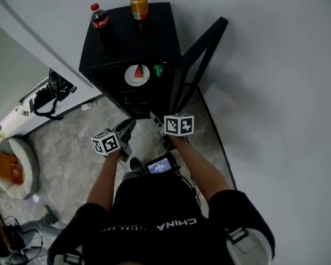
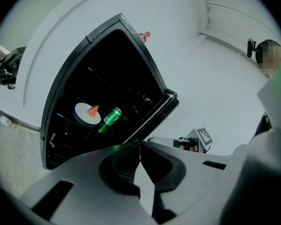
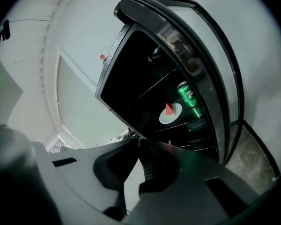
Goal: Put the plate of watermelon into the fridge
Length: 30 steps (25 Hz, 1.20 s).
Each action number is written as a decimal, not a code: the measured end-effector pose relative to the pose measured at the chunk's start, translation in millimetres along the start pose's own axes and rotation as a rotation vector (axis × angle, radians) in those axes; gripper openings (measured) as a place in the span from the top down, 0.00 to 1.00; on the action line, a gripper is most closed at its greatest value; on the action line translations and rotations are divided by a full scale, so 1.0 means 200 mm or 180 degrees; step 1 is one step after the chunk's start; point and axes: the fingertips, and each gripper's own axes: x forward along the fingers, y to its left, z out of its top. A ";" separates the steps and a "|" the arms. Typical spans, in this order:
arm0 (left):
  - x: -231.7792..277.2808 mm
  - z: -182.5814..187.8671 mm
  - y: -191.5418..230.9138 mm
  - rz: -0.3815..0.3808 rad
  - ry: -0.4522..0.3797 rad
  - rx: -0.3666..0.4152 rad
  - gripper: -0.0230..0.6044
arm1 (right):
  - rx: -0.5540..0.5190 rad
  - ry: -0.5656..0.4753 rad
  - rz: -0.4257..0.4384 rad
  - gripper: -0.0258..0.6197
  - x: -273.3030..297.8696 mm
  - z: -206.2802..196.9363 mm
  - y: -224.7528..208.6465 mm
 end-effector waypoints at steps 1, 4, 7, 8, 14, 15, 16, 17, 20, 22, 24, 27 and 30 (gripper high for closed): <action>-0.02 -0.04 0.00 0.0021 0.0011 -0.0016 0.94 | 0.0002 0.0002 0.0005 0.93 -0.02 -0.03 -0.01; -0.08 -0.15 -0.02 0.0025 0.0055 -0.0086 0.94 | 0.0072 -0.0036 -0.0016 0.94 -0.09 -0.10 -0.02; -0.13 -0.16 -0.06 -0.0025 0.0048 -0.0088 0.94 | 0.0109 -0.0124 -0.0052 0.93 -0.15 -0.13 0.01; -0.15 -0.16 -0.08 -0.0033 0.0051 -0.0049 0.94 | 0.0098 -0.0154 -0.0059 0.94 -0.16 -0.15 0.04; -0.36 -0.19 -0.19 -0.0216 -0.0004 0.0104 0.94 | 0.0017 -0.0317 -0.0104 0.94 -0.22 -0.29 0.25; -0.41 -0.21 -0.20 -0.0247 -0.0036 0.0093 0.94 | 0.0010 -0.0339 -0.0118 0.94 -0.23 -0.33 0.28; -0.47 -0.23 -0.21 -0.0272 -0.0064 0.0079 0.94 | 0.0009 -0.0364 -0.0131 0.93 -0.24 -0.37 0.32; -0.53 -0.25 -0.22 -0.0290 -0.0080 0.0072 0.94 | 0.0018 -0.0389 -0.0142 0.94 -0.25 -0.42 0.35; -0.71 -0.37 -0.24 -0.0326 -0.0068 0.0084 0.94 | 0.0058 -0.0434 -0.0190 0.94 -0.29 -0.59 0.44; -0.82 -0.46 -0.25 -0.0347 -0.0074 0.0070 0.94 | 0.0079 -0.0451 -0.0223 0.94 -0.33 -0.72 0.49; -0.93 -0.55 -0.27 -0.0370 -0.0094 0.0020 0.94 | 0.0096 -0.0477 -0.0264 0.94 -0.39 -0.85 0.56; -1.05 -0.66 -0.31 -0.0417 -0.0052 -0.0052 0.94 | 0.0129 -0.0518 -0.0334 0.94 -0.49 -1.00 0.63; -1.11 -0.74 -0.33 -0.0459 0.0018 -0.0062 0.94 | 0.0170 -0.0537 -0.0383 0.94 -0.55 -1.08 0.65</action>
